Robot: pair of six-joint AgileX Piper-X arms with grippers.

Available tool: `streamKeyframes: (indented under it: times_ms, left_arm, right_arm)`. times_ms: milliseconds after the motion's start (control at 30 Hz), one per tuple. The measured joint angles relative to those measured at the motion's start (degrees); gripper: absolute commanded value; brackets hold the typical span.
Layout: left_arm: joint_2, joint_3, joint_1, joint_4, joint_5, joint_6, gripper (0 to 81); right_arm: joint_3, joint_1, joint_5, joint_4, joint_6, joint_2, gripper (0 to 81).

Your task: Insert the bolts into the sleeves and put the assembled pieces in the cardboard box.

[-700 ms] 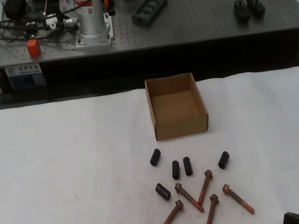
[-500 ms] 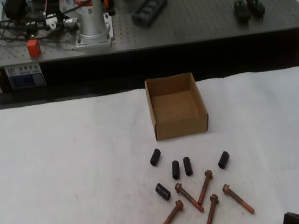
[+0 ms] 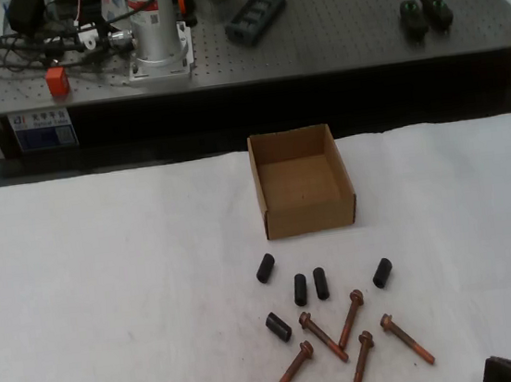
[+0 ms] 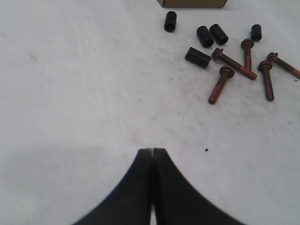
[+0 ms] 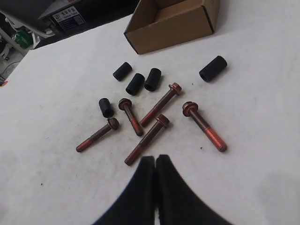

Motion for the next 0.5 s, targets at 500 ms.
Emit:
streamKeyframes:
  times_ms: [500]
  left_arm:
    - [0.0,0.1,0.0,-1.1,0.7,-2.8,0.6]
  right_arm:
    - [0.0,0.0,0.0,-7.4,4.9,0.0,0.7]
